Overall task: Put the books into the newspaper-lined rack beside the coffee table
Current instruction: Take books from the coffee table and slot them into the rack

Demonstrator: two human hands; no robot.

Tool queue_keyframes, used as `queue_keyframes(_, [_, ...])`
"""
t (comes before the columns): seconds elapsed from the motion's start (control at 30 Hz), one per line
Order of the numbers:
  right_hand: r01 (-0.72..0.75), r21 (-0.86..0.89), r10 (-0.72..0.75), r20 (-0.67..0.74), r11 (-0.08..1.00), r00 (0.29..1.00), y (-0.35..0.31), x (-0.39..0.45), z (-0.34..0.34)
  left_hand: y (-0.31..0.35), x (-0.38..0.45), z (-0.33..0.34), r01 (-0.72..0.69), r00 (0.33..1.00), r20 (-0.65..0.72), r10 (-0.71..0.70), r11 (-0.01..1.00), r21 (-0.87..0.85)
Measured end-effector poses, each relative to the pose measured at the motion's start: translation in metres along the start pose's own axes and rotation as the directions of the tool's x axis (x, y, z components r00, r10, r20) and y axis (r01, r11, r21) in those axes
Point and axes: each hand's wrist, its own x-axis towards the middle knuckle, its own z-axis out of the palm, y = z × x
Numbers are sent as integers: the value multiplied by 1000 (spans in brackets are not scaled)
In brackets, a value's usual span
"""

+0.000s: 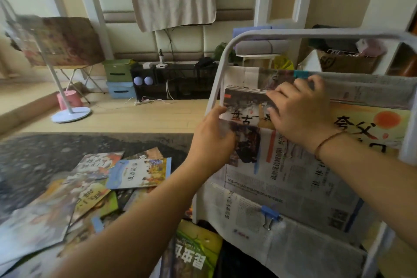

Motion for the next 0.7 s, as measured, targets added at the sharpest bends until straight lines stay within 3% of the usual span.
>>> queue_keyframes(0.1, [44, 107, -29, -139, 993, 990, -19, -5, -9, -27, -22, -22, -102, 992, -63, 110, 988, 115])
queue_keyframes(0.23, [327, 287, -253, -267, 900, 930, -85, -19, -11, -83, -49, -60, -140, 989, -25, 148, 967, 215])
queue_keyframes(0.37, [507, 450, -439, -254, 735, 862, -165, -30, 10, -156, -74, -104, 44, 999, 1, -49, 916, 400])
queue_keyframes(0.43, [492, 531, -478, -177, 689, 860, -201, -33, 23, -199, -89, -131, 206, 975, -31, -222, 834, 512])
queue_keyframes(0.53, [387, 624, -514, 27, 678, 857, -250, -36, 45, -262, -113, -174, 428, 880, -114, -461, 665, 612])
queue_keyframes(0.6, [294, 664, -525, 175, 687, 833, -280, -37, 58, -294, -130, -200, 491, 830, -159, -534, 567, 661])
queue_keyframes(0.7, [89, 740, -506, 361, 667, 783, -329, -37, 75, -323, -152, -221, 511, 794, -163, -585, 500, 699])
